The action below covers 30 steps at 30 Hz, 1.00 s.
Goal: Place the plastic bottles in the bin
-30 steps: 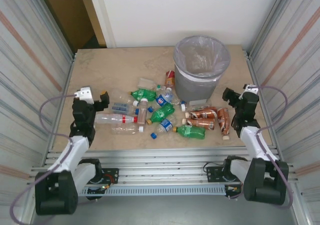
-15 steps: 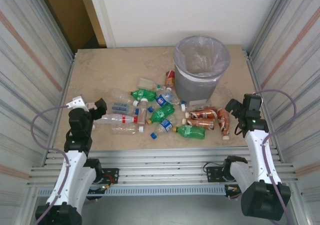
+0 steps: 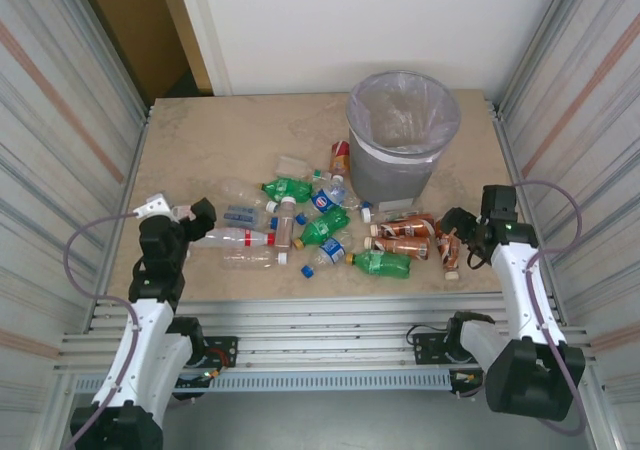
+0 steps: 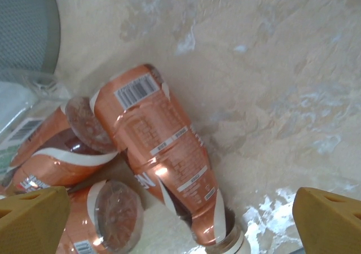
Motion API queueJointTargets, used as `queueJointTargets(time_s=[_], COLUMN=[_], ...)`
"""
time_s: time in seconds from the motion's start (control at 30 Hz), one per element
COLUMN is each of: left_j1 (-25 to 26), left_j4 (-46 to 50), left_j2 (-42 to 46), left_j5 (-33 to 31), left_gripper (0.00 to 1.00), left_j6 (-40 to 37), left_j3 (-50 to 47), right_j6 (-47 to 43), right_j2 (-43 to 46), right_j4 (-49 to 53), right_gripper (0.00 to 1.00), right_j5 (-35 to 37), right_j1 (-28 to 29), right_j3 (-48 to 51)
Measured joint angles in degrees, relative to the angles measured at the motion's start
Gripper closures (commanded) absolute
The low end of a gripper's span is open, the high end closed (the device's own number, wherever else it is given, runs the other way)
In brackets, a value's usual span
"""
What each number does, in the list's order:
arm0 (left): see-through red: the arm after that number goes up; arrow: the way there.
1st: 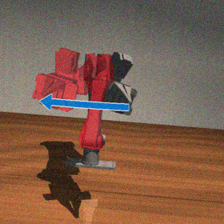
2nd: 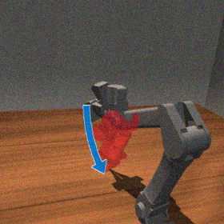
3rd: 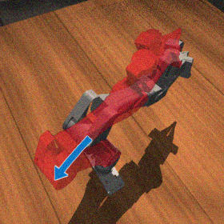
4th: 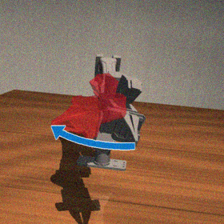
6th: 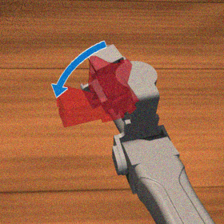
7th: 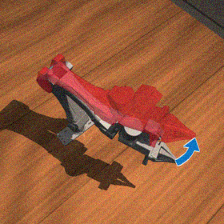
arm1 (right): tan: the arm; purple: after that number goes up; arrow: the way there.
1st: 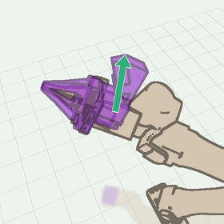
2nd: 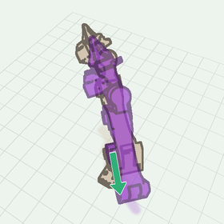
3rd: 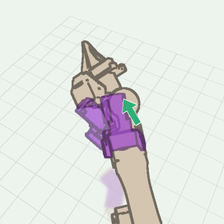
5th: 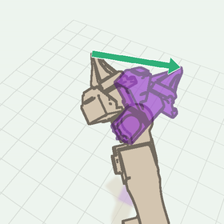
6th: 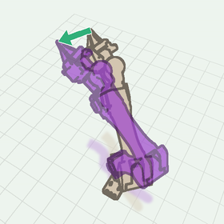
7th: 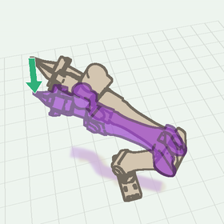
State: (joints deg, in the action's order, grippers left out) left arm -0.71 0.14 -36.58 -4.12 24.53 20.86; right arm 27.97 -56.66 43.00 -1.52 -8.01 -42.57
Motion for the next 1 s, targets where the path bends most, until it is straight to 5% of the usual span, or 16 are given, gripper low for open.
queueJointTargets(time_s=[1.0], left_j1=[0.0], left_j4=[-0.8], left_j2=[0.7], left_j5=[1.6], left_gripper=[0.01], left_j6=[1.3], left_j3=[-1.9], right_j6=[1.7], right_j2=[-18.9], right_j4=[-8.3], right_gripper=[0.31], right_j5=[-2.4], right_j1=[-1.5], right_j3=[0.5])
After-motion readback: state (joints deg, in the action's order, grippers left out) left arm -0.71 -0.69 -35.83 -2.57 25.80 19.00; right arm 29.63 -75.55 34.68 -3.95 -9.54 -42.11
